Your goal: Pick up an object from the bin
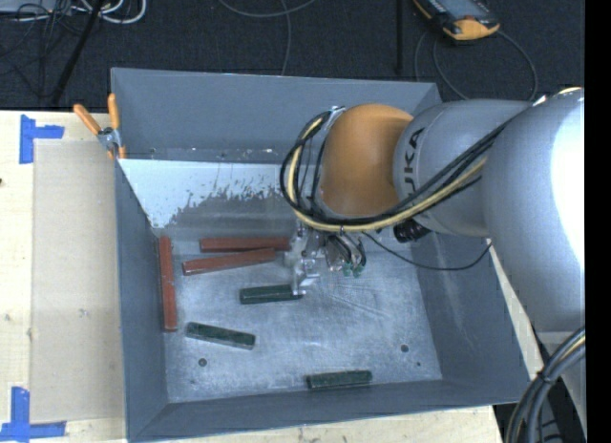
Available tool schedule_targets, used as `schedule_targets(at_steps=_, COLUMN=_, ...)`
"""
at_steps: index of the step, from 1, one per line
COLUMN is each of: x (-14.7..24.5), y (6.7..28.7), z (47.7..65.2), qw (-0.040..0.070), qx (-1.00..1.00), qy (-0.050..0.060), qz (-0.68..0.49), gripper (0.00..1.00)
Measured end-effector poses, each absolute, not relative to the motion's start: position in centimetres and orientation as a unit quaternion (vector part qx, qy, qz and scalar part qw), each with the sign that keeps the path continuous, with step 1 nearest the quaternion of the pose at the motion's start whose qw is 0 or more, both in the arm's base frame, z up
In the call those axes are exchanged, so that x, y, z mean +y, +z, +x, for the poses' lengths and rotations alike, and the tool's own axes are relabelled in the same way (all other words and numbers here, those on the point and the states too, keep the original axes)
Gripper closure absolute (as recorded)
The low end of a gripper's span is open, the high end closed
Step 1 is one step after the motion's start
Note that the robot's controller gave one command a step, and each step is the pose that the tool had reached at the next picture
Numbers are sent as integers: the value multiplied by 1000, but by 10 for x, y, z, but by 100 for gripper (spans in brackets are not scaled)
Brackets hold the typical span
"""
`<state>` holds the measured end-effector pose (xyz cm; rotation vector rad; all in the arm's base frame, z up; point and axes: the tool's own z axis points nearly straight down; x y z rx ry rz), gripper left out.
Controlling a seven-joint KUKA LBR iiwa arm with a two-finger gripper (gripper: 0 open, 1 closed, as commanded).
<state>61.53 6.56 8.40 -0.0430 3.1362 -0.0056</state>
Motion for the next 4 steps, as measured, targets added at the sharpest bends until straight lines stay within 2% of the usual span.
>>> schedule_targets(at_steps=1, x=66, y=84, z=615, qw=3, qx=1000, qy=-2, qz=-14, gripper=100)
schedule_targets(at_steps=2, x=64, y=113, z=611, qw=0, qx=1000, qy=0, qz=-11, gripper=100)
schedule_targets(at_steps=3, x=55, y=171, z=611, qw=-1, qx=1000, qy=0, qz=-25, gripper=100)
schedule_targets(at_steps=4, x=56, y=125, z=613, qw=0, qx=999, qy=0, qz=-32, gripper=0)
